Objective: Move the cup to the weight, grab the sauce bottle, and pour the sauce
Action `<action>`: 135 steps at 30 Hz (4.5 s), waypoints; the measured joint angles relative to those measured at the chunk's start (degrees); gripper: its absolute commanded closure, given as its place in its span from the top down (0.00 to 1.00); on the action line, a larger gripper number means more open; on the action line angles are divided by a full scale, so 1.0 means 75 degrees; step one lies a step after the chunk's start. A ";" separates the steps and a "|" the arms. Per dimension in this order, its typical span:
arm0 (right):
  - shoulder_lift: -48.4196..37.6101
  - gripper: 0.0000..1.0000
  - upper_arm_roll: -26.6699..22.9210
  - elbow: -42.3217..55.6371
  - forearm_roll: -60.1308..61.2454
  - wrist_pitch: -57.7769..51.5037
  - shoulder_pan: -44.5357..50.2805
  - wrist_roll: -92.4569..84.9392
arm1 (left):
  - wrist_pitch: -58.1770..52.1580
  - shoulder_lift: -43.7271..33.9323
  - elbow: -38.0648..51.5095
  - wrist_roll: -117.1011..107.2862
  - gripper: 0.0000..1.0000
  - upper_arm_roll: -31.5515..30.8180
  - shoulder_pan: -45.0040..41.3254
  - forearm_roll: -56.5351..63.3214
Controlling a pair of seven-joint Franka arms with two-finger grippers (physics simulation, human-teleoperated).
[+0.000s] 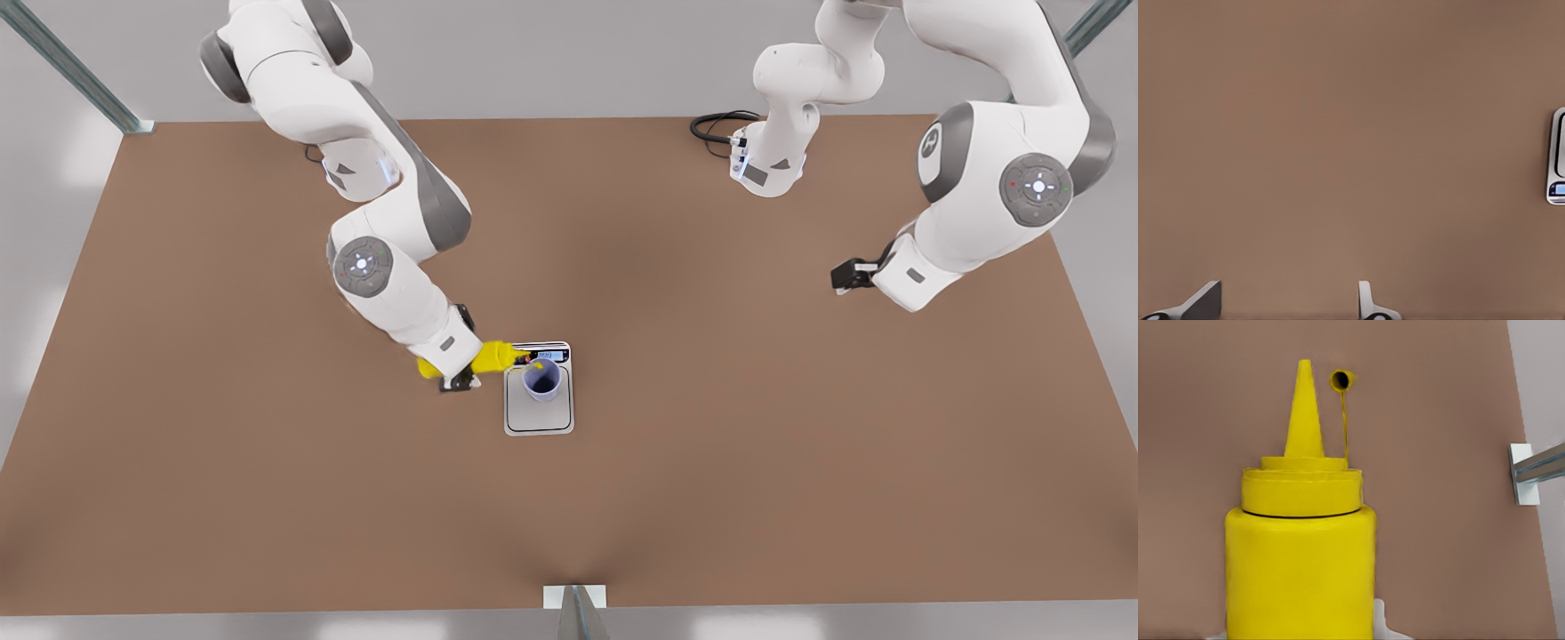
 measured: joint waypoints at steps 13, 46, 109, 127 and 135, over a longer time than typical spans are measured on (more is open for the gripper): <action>0.0059 0.50 -0.0012 -0.0022 -0.3735 -0.0910 0.1217 0.2821 | 0.0001 0.0134 0.0000 0.0012 1.00 0.0075 0.0023 -0.0006; 0.1055 0.52 -0.0014 -0.0377 0.6414 -0.1686 -0.3776 -0.5218 | -0.0033 0.0468 0.0059 0.0013 1.00 0.0059 -0.0044 0.0028; 0.4676 1.00 -0.0011 -0.0527 0.9937 -0.1801 -0.3694 -1.0160 | -0.0280 0.0856 0.0270 -0.0117 1.00 -0.0339 -0.0053 0.0040; 0.4069 1.00 -0.0059 -0.1094 0.8003 -0.2687 -0.5171 -0.9814 | -0.0351 0.0821 0.0270 -0.0281 1.00 -0.0480 -0.0076 0.0040; 0.0954 1.00 -0.0033 0.1412 0.3844 -0.4712 -0.4760 -0.2832 | -0.0418 0.0797 0.0281 -0.0363 1.00 -0.0182 -0.0319 0.0344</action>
